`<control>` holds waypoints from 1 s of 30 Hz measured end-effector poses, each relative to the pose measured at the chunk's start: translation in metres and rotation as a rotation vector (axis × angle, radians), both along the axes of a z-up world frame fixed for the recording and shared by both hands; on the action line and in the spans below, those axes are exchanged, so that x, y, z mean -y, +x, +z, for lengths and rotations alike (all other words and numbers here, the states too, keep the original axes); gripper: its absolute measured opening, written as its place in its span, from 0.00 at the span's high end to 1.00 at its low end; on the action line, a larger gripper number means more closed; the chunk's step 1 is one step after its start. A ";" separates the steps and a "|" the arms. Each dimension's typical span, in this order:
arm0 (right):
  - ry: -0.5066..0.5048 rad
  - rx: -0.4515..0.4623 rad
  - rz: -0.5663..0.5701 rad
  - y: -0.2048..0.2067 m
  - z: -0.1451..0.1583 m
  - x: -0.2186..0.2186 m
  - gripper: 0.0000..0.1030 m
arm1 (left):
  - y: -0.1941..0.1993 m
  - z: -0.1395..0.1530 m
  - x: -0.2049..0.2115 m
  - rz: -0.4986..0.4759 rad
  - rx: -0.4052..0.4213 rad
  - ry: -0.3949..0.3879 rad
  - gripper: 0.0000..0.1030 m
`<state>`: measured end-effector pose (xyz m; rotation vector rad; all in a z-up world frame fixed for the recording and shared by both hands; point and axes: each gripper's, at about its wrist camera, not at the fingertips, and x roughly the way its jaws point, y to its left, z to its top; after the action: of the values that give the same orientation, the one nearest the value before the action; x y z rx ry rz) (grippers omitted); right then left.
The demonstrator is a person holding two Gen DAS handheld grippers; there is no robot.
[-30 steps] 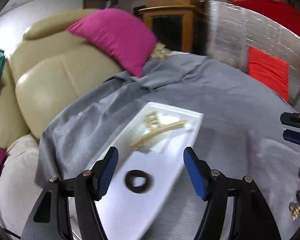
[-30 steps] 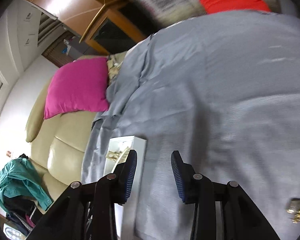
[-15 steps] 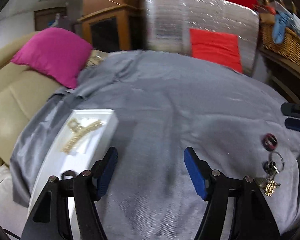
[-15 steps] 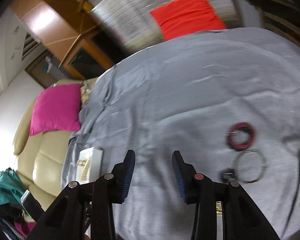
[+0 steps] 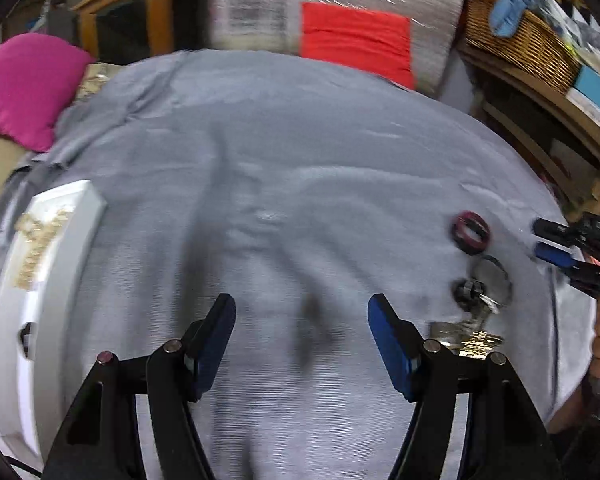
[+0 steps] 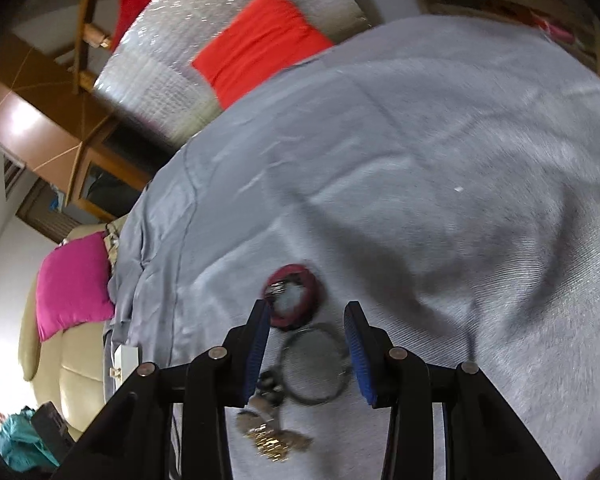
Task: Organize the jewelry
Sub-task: 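Move both grippers back over the remaining jewelry pile, then grasp the silver bangle with the right gripper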
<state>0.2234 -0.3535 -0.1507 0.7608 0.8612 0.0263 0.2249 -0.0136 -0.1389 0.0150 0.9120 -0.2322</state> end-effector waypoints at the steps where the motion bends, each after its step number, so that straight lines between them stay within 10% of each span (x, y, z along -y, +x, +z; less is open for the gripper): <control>1: 0.022 -0.008 -0.006 0.004 -0.005 0.006 0.60 | 0.001 -0.002 0.007 -0.016 -0.004 0.002 0.33; 13: -0.062 -0.068 0.158 0.038 -0.011 -0.014 0.60 | 0.003 -0.007 0.055 -0.209 -0.025 0.015 0.35; 19: -0.113 -0.118 0.228 0.020 -0.021 -0.012 0.60 | 0.006 -0.028 0.064 -0.303 -0.092 0.058 0.72; 30: -0.172 -0.134 0.275 0.024 -0.030 -0.023 0.59 | -0.013 -0.043 0.098 -0.490 -0.067 0.153 0.72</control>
<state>0.2470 -0.3304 -0.1806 0.4826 1.0765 0.1450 0.2118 -0.1115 -0.1818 0.3777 0.9814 -0.6199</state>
